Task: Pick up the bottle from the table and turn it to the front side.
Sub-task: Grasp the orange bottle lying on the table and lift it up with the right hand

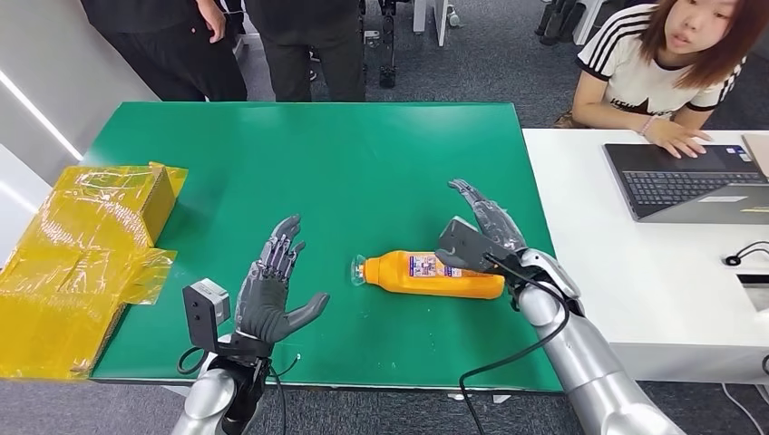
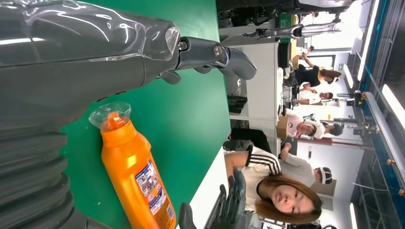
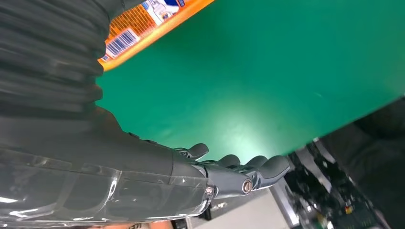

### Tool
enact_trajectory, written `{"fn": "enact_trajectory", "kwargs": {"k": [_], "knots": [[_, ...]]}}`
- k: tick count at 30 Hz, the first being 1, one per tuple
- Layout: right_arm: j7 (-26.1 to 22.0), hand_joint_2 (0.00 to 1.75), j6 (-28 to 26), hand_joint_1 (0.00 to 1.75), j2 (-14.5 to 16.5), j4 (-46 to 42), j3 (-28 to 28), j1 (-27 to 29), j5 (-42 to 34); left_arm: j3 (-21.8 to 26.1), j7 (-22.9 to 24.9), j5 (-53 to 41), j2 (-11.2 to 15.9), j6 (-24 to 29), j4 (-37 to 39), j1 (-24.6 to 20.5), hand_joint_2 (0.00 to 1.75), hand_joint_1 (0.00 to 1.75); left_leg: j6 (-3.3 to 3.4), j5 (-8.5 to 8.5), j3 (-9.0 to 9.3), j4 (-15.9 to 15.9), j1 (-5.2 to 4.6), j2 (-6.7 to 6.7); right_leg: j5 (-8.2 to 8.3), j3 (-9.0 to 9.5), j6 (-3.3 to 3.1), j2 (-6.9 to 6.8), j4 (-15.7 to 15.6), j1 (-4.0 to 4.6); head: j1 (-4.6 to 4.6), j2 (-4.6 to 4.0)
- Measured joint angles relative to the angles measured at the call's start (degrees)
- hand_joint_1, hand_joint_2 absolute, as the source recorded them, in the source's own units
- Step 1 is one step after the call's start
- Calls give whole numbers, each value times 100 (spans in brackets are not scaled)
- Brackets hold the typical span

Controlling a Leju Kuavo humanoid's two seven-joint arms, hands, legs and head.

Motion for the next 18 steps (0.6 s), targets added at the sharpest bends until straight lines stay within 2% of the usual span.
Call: {"fn": "enact_trajectory", "kwargs": {"k": [4, 10, 13, 18], "knots": [[59, 175, 504, 0, -36, 505, 248, -407, -109, 0, 41, 13, 1, -51, 46, -63, 175, 0, 0, -1, -1, 0, -1, 2, 0, 0, 1, 2, -1, 0, 0, 0], [146, 175, 1985, 0, -103, 1263, 755, -953, -764, 0, 134, 125, -1, -233, 241, -239, 175, 0, 0, 0, -1, 1, -2, 1, 0, 0, 1, 1, -1, -1, 0, 0], [222, 175, 2563, 0, -121, 1728, 1088, -1271, -964, 0, 240, 290, -16, -376, 345, -357, 175, 0, 1, 0, -1, 2, -1, 0, 1, 0, 1, 0, -1, -1, -1, 0], [280, 175, 2770, 0, -134, 2209, 1490, -1568, -1015, 0, 304, 385, -50, -449, 460, -485, 175, 0, 1, 1, 0, 3, -1, 0, 1, 0, 1, 2, -1, -1, 0, 0]]}}
